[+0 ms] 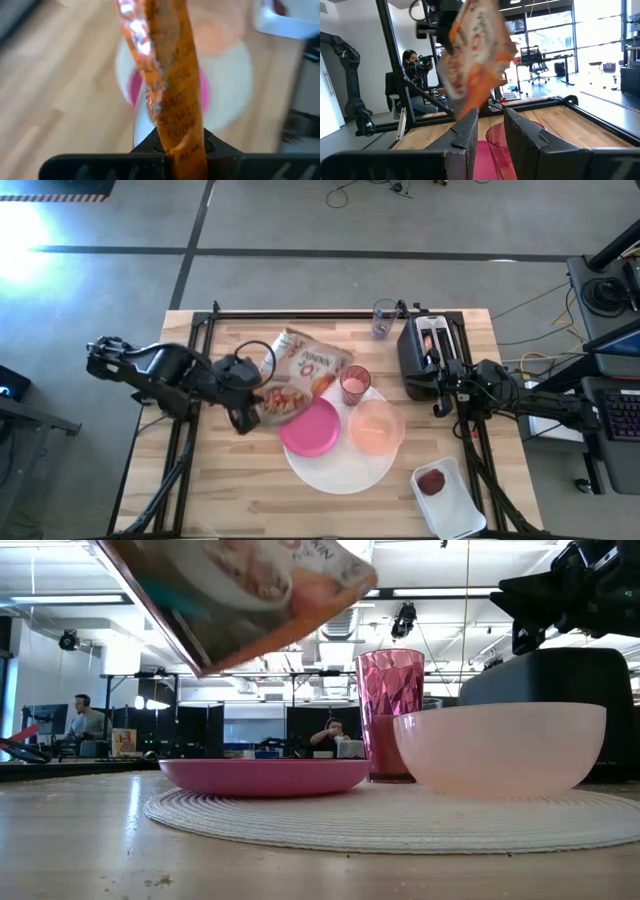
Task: Arrange a breakfast setting
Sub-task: Pour the cereal into the orange bowl
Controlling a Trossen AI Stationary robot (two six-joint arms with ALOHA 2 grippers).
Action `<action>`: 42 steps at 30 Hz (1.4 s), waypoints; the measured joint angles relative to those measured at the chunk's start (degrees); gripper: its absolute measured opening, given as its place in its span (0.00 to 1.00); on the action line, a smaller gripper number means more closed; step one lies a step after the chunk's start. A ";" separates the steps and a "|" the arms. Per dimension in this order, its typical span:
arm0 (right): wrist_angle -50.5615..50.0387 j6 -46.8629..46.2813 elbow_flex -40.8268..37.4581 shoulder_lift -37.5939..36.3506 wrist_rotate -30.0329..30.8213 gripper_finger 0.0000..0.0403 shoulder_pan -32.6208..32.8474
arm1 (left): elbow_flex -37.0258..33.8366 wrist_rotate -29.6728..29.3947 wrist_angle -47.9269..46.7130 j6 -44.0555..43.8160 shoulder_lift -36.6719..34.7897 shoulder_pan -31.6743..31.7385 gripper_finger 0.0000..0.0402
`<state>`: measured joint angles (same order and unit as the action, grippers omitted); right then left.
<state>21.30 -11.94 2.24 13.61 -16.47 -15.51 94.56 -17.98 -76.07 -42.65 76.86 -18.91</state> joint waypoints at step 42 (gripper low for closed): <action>0.02 0.00 0.00 0.04 -0.02 0.21 0.00 | 35.62 43.22 -13.98 -5.44 33.37 8.01 0.00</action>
<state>21.32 -11.94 2.24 13.65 -16.49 -15.51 130.18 25.24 -90.04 -48.09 110.24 -10.91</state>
